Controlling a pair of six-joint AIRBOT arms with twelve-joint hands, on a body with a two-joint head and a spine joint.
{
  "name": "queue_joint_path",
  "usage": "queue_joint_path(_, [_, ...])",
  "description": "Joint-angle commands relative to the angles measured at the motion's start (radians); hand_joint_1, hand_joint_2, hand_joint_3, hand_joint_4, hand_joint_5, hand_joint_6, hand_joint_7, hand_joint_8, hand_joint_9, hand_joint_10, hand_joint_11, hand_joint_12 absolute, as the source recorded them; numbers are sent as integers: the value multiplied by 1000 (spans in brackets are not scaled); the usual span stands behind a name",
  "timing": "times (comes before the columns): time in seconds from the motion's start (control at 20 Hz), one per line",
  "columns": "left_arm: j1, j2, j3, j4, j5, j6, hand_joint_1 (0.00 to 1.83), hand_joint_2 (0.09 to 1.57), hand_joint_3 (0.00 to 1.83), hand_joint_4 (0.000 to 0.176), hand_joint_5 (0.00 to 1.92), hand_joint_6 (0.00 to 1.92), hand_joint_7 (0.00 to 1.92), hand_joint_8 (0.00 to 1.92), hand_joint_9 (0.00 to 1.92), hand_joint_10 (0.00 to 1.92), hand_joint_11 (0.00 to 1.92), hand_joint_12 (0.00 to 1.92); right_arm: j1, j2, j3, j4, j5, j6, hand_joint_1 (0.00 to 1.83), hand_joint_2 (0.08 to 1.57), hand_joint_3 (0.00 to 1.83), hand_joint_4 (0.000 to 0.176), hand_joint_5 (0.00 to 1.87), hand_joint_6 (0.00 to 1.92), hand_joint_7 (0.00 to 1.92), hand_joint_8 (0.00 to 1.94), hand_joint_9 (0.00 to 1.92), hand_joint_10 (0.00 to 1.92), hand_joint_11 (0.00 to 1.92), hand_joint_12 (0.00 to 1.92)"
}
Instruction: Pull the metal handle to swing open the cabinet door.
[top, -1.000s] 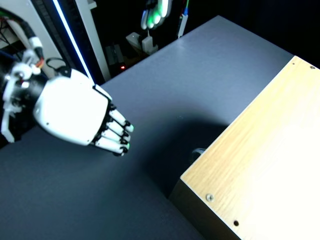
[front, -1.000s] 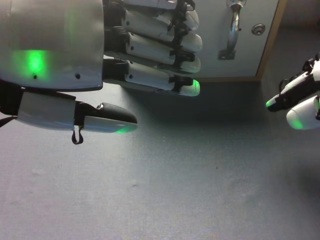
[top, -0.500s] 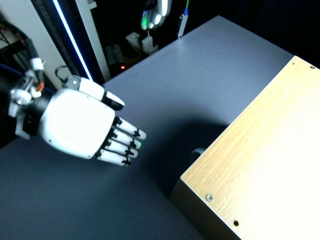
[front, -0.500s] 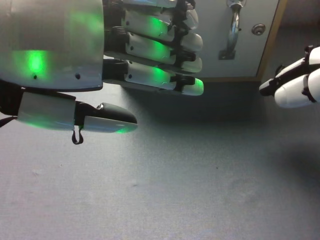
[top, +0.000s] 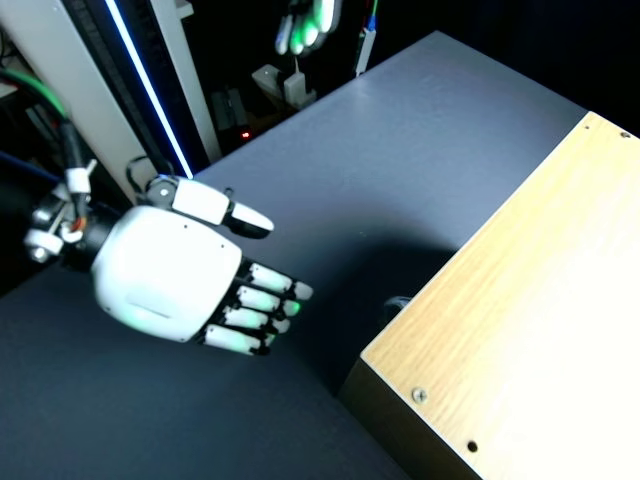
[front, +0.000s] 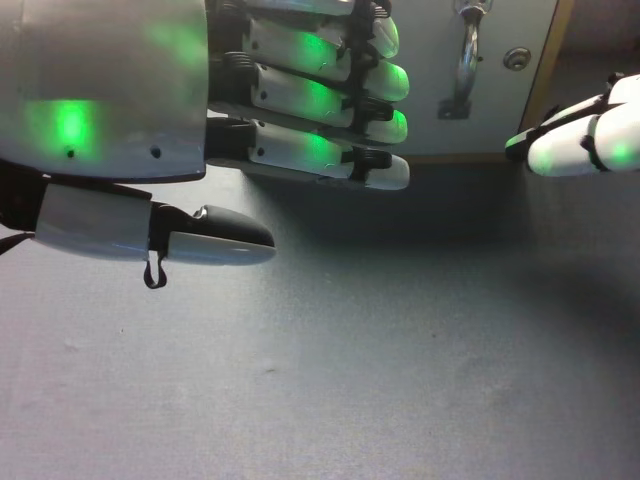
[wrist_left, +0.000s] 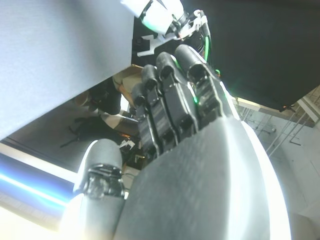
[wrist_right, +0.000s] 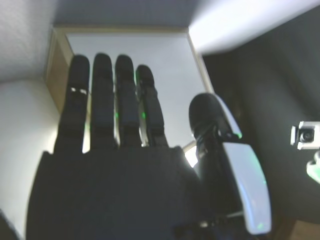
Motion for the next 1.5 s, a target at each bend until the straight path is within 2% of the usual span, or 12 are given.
queue_joint_path(0.0, [-9,7,1,-101,-25,10,0,1569,21,0,499,10,521,9,466,10,104,819,4,1,12,8,-111,32,0,1571,26,0,361,9,382,6,345,6,0,925])
queue_joint_path(0.2, [-9,7,1,-101,-25,10,0,1571,25,0,484,2,500,0,446,0,95,810,-8,-40,46,8,-130,78,0,1571,14,0,372,3,394,2,358,4,0,958])
queue_joint_path(0.3, [-9,7,1,-101,-25,10,0,1571,24,0,490,4,507,3,446,0,96,809,-14,-62,68,17,-146,80,0,1560,6,0,316,0,367,1,336,0,0,906])
queue_joint_path(0.5, [-9,7,1,-101,-25,10,0,1571,25,0,484,1,510,3,450,2,90,803,-21,-97,125,51,-177,80,0,1564,5,0,337,8,372,1,336,0,0,922])
queue_joint_path(0.75, [-9,7,1,-101,-25,10,0,1569,21,0,482,0,510,2,453,2,78,796,-24,-122,186,77,-203,80,0,1571,25,0,373,11,392,3,365,6,0,1024])
queue_joint_path(1.05, [-9,7,1,-101,-25,10,0,1567,11,0,531,15,549,13,492,13,115,816,-66,-121,185,227,-301,80,0,1569,18,0,364,1,368,1,339,0,0,942])
queue_joint_path(1.3, [-9,7,1,-101,-25,10,0,1562,5,0,508,0,538,2,486,5,106,820,-122,-138,174,348,-437,80,0,1557,2,0,336,0,349,0,322,0,0,897])
queue_joint_path(1.45, [-9,7,1,-101,-25,10,0,1562,4,0,510,2,544,4,493,7,112,827,-125,-147,174,389,-443,80,0,1552,0,0,322,0,345,0,320,0,0,893])
